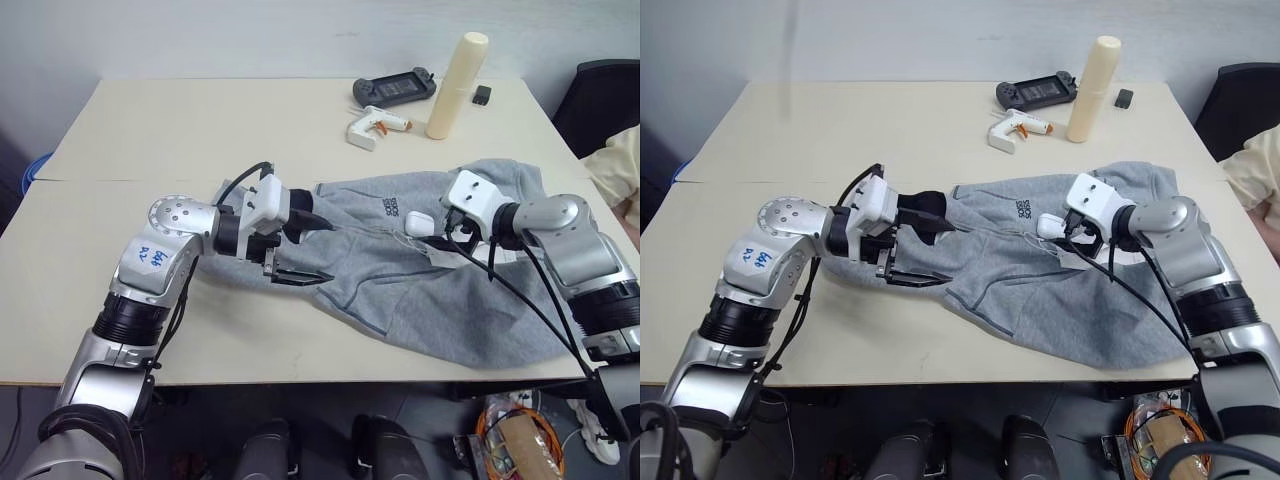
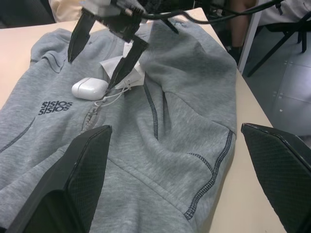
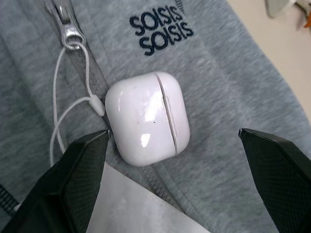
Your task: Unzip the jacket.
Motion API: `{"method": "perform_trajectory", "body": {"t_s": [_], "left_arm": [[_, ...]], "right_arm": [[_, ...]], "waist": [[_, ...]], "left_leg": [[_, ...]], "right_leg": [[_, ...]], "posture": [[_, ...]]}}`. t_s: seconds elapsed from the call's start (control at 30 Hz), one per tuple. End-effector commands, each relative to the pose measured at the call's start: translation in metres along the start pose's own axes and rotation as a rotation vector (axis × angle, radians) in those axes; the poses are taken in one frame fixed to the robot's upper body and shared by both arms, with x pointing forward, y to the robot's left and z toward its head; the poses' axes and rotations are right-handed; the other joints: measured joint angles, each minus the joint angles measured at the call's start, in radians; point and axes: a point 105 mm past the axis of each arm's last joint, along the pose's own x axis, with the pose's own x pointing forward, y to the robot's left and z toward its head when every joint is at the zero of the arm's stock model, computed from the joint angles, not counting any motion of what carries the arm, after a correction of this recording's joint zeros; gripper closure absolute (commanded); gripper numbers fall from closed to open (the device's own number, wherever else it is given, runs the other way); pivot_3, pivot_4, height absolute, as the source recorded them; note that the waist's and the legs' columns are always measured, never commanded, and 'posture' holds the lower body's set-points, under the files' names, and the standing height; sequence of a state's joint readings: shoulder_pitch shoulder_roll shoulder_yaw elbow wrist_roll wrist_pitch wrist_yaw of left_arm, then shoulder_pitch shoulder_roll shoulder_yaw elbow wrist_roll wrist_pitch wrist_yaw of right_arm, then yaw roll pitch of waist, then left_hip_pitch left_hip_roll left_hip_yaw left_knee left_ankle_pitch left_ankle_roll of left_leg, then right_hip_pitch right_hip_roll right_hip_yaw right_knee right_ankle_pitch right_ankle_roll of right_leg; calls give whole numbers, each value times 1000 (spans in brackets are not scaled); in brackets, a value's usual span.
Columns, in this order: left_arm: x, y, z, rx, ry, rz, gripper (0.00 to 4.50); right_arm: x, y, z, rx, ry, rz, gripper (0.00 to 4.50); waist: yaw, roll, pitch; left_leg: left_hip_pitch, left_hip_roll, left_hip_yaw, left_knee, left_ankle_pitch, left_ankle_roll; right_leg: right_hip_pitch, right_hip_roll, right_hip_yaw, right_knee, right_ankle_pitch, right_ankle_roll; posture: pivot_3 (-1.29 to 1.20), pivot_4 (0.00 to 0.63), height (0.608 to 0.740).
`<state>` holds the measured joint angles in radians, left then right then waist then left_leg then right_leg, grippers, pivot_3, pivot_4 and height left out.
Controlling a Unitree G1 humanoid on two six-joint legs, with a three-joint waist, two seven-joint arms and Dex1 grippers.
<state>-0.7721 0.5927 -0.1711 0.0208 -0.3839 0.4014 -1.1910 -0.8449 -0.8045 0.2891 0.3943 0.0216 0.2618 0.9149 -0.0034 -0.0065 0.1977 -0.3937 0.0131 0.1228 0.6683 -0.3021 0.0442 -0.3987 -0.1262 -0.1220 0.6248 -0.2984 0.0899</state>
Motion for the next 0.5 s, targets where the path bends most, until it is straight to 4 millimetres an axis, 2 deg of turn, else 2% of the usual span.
{"method": "perform_trajectory", "body": {"t_s": [0.03, 0.2, 0.33, 0.47, 0.5], "left_arm": [[-5, 4, 12, 57, -18, 28, 0], [-5, 4, 11, 68, -15, 34, 0], [-6, 6, 14, 83, -15, 45, 0], [-7, 8, 15, 94, -12, 49, 0], [-7, 9, 16, 95, -13, 49, 0]], "right_arm": [[6, -7, 12, -44, -34, -1, 31], [23, -5, 11, -29, -32, 28, 31], [28, -5, 8, 11, -33, 57, 831], [25, -8, 11, 34, -58, 59, 2156], [24, -8, 12, 37, -63, 59, 2166]], "waist": [[-1, 0, 0], [-2, 0, 0], [-4, 0, 0], [-4, 0, 0], [-4, 0, 0]], "left_leg": [[0, 0, 0, 0, 0, 0], [0, 0, 0, 0, 0, 0], [0, 0, 0, 0, 0, 0], [0, 0, 0, 1, 0, 0], [0, 0, 0, 1, 0, 0]], "right_leg": [[0, 0, 0, 0, 0, 0], [0, -1, -1, 0, 0, 0], [0, -1, 0, 1, 0, 0], [0, -1, 0, 1, 0, 0], [0, -1, 0, 1, 0, 0]], "posture": [[0, 150, 740], [0, 150, 740], [0, 150, 740], [0, 150, 740], [0, 150, 740]]}}
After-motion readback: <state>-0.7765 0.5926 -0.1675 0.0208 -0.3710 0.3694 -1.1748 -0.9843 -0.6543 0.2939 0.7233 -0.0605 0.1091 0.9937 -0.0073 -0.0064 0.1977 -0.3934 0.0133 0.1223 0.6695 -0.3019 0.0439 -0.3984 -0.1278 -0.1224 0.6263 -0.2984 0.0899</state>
